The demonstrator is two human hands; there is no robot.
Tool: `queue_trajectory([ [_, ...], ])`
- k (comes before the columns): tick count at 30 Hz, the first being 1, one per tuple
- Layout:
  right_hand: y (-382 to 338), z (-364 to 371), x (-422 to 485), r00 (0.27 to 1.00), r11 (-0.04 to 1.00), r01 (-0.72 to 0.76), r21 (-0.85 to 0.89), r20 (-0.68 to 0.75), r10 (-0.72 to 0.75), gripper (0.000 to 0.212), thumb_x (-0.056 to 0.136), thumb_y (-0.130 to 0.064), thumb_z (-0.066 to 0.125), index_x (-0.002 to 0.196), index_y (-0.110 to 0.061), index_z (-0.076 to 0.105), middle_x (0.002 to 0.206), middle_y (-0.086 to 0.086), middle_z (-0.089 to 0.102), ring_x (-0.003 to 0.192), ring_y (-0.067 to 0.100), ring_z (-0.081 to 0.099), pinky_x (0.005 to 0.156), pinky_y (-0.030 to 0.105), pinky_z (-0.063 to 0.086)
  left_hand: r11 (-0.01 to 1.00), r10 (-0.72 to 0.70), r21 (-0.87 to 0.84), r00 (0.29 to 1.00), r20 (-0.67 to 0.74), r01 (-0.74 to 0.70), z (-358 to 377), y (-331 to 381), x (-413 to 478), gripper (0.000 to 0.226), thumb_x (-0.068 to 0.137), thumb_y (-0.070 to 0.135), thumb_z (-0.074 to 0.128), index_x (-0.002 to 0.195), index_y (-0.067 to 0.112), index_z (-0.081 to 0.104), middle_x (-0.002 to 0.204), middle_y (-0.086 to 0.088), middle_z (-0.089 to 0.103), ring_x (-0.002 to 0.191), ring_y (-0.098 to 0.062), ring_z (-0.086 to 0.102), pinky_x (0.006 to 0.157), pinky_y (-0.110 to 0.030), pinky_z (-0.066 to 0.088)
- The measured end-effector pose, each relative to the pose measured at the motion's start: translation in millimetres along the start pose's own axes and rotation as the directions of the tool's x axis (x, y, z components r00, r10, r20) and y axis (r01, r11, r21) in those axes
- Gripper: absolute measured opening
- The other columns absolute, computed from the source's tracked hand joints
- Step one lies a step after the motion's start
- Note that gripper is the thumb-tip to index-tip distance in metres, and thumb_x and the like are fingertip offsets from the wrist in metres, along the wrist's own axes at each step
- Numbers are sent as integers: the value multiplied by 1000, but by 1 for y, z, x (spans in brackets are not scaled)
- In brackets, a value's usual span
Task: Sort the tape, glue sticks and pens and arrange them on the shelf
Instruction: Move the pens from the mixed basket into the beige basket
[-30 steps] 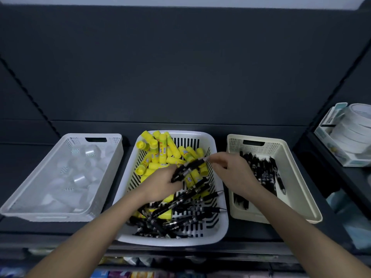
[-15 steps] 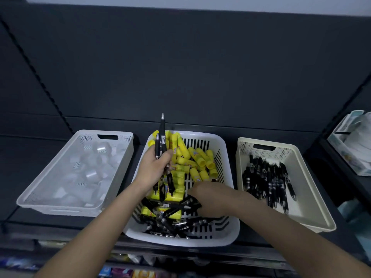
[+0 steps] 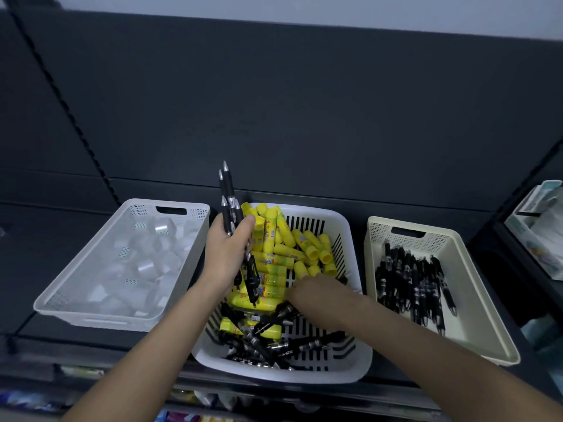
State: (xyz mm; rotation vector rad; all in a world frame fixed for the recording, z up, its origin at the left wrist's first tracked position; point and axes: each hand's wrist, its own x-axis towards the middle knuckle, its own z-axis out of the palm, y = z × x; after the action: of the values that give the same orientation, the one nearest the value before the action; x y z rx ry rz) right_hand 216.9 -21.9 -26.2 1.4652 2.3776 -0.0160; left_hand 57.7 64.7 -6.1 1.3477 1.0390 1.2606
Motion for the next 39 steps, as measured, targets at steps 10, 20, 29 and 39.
queue_trajectory([
  [10, 43, -24, -19, 968, 990, -140, -25, -213, 131, 31, 84, 1, 51, 113, -9, 48, 91, 10, 58, 78, 28, 55, 56, 34, 35, 999, -35, -23, 999, -11, 35, 10, 24, 22, 21, 87, 29, 61, 73, 23, 47, 59, 3, 46, 50, -12, 44, 47, -26, 39],
  [20, 97, -17, -80, 771, -162, 0, 987, 103, 628, 7, 88, -7, 60, 82, -8, 57, 66, 6, 61, 46, 10, 51, 43, 25, 42, 980, -192, 18, 916, 351, 198, 113, 28, -3, 27, 94, 27, 57, 76, 14, 43, 55, 1, 39, 47, -14, 38, 48, -26, 31],
  [29, 125, 43, -126, 522, -485, 79, 871, 379, 764, 12, 88, 0, 54, 96, -8, 59, 63, 6, 62, 49, 12, 54, 42, 25, 43, 866, -485, 167, 714, 505, 470, 225, 5, -23, 60, 94, 39, 57, 135, -2, 42, 134, -28, 51, 120, -42, 52, 98, -48, 47],
  [39, 135, 62, -148, 513, -472, -30, 881, 419, 749, 24, 86, 7, 42, 90, -6, 62, 75, 7, 62, 63, 16, 60, 54, 24, 46, 819, -572, 340, 620, 537, 462, 259, -11, -39, 32, 98, 23, 53, 122, 2, 58, 116, -18, 64, 106, -31, 62, 91, -44, 52],
])
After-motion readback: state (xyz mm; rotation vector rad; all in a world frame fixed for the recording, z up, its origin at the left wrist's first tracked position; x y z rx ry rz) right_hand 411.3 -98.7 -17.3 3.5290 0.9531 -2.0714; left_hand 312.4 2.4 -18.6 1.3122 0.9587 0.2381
